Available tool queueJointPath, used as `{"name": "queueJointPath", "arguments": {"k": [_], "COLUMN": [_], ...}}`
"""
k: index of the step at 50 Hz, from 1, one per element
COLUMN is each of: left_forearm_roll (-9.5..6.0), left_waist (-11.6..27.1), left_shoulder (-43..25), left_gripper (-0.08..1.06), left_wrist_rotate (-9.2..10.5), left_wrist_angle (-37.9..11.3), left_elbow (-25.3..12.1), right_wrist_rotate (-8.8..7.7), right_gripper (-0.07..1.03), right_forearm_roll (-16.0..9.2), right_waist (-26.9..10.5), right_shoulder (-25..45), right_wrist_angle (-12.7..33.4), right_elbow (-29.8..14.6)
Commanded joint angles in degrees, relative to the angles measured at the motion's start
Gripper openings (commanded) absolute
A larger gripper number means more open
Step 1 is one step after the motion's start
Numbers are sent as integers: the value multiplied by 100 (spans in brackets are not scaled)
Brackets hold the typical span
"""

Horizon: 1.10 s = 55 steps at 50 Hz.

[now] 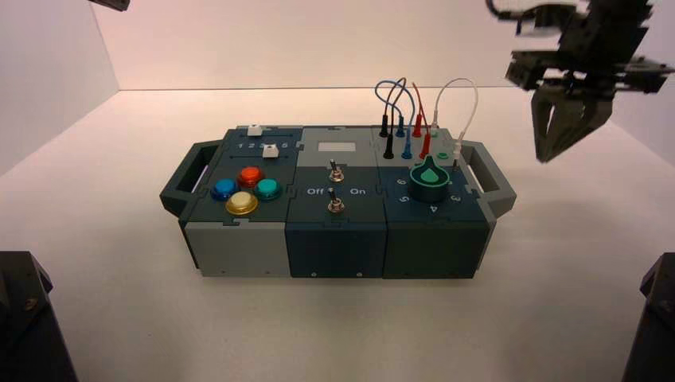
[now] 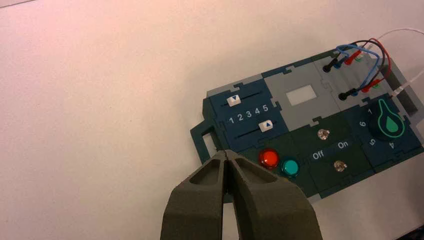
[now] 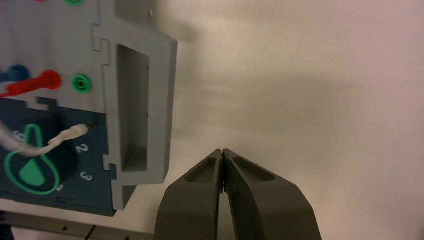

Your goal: Move the box to the left.

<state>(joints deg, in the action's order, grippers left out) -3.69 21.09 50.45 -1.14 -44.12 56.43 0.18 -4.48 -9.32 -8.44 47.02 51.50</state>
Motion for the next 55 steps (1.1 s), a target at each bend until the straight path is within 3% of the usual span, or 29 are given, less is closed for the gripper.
{"name": "queueJointPath", "arguments": {"k": [1, 13, 22, 29, 40, 55], "left_forearm_roll": [0, 0, 0, 0, 0, 0], "left_waist": [26, 26, 26, 26, 26, 26], "left_shoulder": [-18, -18, -26, -53, -70, -79], "left_gripper": [-3, -3, -3, -3, -3, -3], "left_wrist_rotate": [0, -9, -9, -9, 0, 9], "left_wrist_angle": [53, 62, 62, 88, 167, 158], "left_elbow": [-70, -70, -88, -88, -62, -44], "right_wrist_rotate": [-18, -9, -18, -9, 35, 44], "right_gripper": [-2, -2, -2, -2, -2, -2], "right_forearm_roll": [-35, -88, -264, -369, -738, -1046], "right_waist": [-9, -26, -105, -343, -861, -1257], "right_shoulder": [185, 756, 1063, 1160, 1169, 1213], "right_wrist_angle": [9, -70, -141, -158, -237, -290], "right_elbow": [-193, -325, -404, -431, -483, -624]}}
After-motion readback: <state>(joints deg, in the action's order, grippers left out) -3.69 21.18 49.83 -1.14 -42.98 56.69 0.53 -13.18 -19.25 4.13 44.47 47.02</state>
